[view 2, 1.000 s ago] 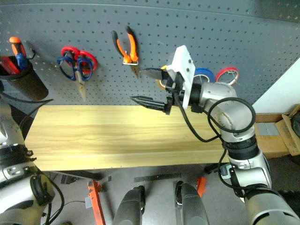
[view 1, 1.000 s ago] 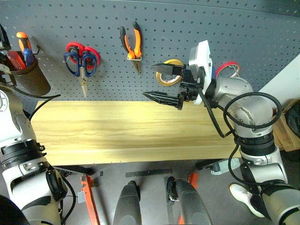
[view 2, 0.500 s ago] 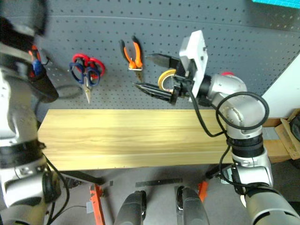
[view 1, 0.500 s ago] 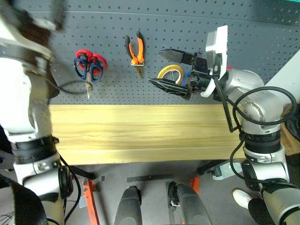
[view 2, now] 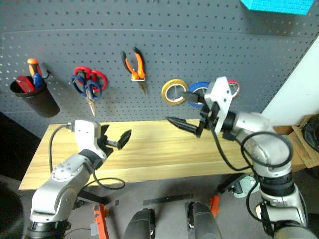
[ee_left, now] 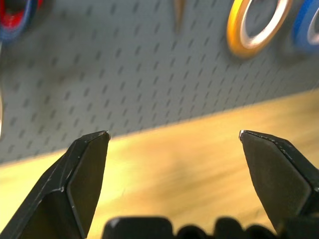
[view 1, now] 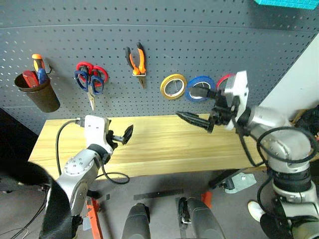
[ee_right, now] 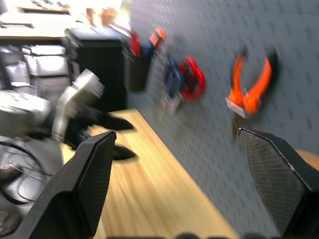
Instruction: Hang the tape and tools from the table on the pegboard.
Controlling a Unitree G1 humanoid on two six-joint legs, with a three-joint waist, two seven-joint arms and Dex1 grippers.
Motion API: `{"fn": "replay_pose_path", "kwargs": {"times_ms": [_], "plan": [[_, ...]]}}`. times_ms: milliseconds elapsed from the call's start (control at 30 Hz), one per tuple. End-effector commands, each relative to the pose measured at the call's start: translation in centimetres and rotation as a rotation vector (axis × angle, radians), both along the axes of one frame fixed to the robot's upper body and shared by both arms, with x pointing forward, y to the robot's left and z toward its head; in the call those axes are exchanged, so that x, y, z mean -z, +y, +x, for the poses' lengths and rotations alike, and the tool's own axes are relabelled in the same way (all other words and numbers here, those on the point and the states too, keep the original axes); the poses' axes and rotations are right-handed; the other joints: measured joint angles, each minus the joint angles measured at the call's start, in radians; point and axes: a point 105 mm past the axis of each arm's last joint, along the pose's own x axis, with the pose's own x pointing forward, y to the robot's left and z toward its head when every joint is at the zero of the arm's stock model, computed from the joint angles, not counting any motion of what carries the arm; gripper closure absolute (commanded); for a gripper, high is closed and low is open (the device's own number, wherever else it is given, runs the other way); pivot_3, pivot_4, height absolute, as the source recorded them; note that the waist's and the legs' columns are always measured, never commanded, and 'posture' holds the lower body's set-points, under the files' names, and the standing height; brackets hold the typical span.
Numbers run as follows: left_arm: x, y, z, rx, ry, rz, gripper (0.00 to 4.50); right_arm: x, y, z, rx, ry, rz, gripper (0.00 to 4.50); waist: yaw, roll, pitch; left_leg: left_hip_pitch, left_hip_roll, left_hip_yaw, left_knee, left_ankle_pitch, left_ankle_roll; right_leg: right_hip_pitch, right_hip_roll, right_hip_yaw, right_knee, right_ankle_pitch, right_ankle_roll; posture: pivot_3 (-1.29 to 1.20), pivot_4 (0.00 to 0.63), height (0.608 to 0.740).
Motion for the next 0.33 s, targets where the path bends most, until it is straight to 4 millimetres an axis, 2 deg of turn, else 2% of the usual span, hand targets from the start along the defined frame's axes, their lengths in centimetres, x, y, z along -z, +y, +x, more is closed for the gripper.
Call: {"fn": "replay_pose_path", "kwargs": {"times_ms": [33,100,200,233,333], "plan": [[1.0,1.9,-0.4,-0.061,-0.021,0.050,0.03,3.2,-0.8,0.7,0.120,-0.015,-0.009,0.29,0.000,0.002,-0.012,0.000,0.000,0.000,0.000,0.000,0.000,0.000,0.000,0.000,0.000,0.000,-0.001,-0.09,0.109,0.740],[2.9,2.6,-0.9,-0.077,0.011,0.105,0.03,6.3,-1.5,1.2,0.188,0.019,-0.039,0.29,-0.001,0.003,-0.030,0.000,0.000,0.000,0.000,0.000,0.000,0.000,0.000,0.000,-0.001,-0.001,-0.002,-0.09,0.099,0.740],[5.5,4.7,-1.9,-0.177,0.055,0.138,0.03,10.4,-2.9,1.9,0.287,0.049,-0.078,0.29,-0.003,0.009,-0.042,0.001,0.002,0.001,0.001,-0.003,-0.005,0.001,0.000,-0.002,-0.005,-0.002,-0.003,-0.08,0.079,0.740],[6.1,5.3,-2.3,-0.206,0.058,0.156,0.03,11.4,-3.5,2.2,0.325,0.051,-0.086,0.29,-0.003,0.014,-0.049,0.000,0.005,0.002,0.000,-0.005,-0.008,0.002,0.001,-0.005,-0.011,-0.002,-0.002,-0.08,0.075,0.740],[7.5,6.5,-3.3,-0.249,0.065,0.187,0.03,14.1,-5.2,2.9,0.425,0.060,-0.109,0.29,-0.003,0.014,-0.061,-0.001,0.009,0.001,0.000,-0.005,-0.008,0.004,0.002,-0.011,-0.020,0.000,0.000,-0.07,0.060,0.740]]}}
